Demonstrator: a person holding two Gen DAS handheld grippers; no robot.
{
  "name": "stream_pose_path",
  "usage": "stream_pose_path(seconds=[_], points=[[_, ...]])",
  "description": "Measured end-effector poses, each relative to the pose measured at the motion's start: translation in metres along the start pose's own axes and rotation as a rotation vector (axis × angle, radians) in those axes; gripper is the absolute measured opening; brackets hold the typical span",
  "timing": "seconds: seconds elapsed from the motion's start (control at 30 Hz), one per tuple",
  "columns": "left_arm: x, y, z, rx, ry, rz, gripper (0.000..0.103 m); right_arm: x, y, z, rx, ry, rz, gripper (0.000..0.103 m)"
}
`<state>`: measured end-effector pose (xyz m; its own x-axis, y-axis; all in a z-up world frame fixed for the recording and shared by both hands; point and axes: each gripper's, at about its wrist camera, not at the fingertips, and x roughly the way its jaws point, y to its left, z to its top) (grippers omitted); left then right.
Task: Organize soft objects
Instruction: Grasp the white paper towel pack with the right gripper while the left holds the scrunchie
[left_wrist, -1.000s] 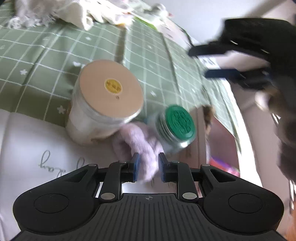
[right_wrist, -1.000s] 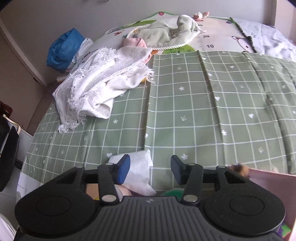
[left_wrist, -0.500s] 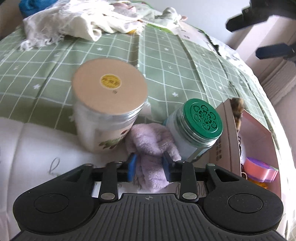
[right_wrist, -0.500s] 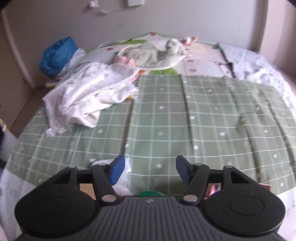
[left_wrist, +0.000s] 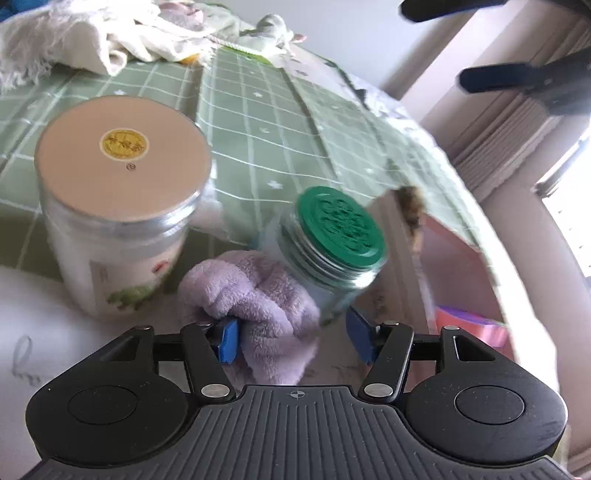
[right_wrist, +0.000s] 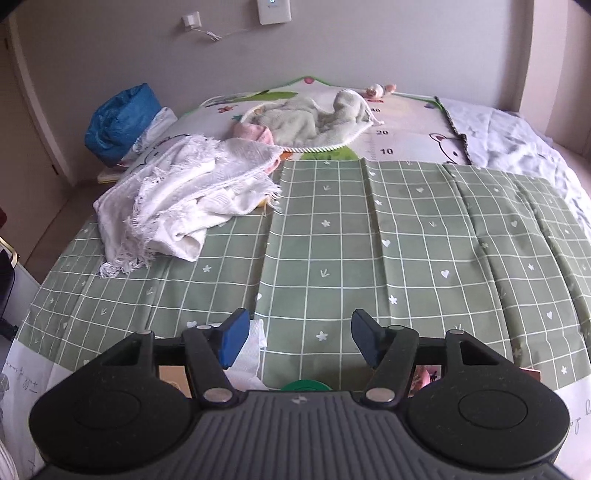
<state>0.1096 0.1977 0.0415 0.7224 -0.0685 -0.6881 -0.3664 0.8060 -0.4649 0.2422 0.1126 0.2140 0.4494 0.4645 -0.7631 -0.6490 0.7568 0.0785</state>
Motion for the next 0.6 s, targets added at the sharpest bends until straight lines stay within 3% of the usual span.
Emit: stream_pose_path(seconds=[0.1, 0.2, 0.3, 0.33, 0.4, 0.6], points=[[0.007, -0.006, 0.001, 0.044, 0.001, 0.033, 0.064, -0.001, 0.003, -0.003, -0.021, -0.007, -0.022, 0.061], [0.005, -0.018, -0.005, 0.137, -0.008, 0.094, 0.058, 0.001, 0.004, -0.007, -0.049, -0.009, -0.061, 0.061], [0.001, -0.019, -0.009, 0.205, -0.009, 0.104, 0.04, 0.004, 0.0, -0.01, -0.057, 0.007, -0.062, 0.061], [0.0, -0.016, -0.008, 0.203, 0.009, 0.102, 0.033, 0.004, -0.002, -0.011, -0.057, 0.008, -0.063, 0.061], [-0.005, -0.009, -0.002, 0.189, 0.066, 0.053, 0.029, 0.004, -0.004, -0.012, -0.064, 0.003, -0.065, 0.061], [-0.042, -0.009, 0.006, 0.382, 0.314, -0.044, 0.025, 0.018, -0.01, -0.005, -0.015, 0.029, -0.033, 0.061]])
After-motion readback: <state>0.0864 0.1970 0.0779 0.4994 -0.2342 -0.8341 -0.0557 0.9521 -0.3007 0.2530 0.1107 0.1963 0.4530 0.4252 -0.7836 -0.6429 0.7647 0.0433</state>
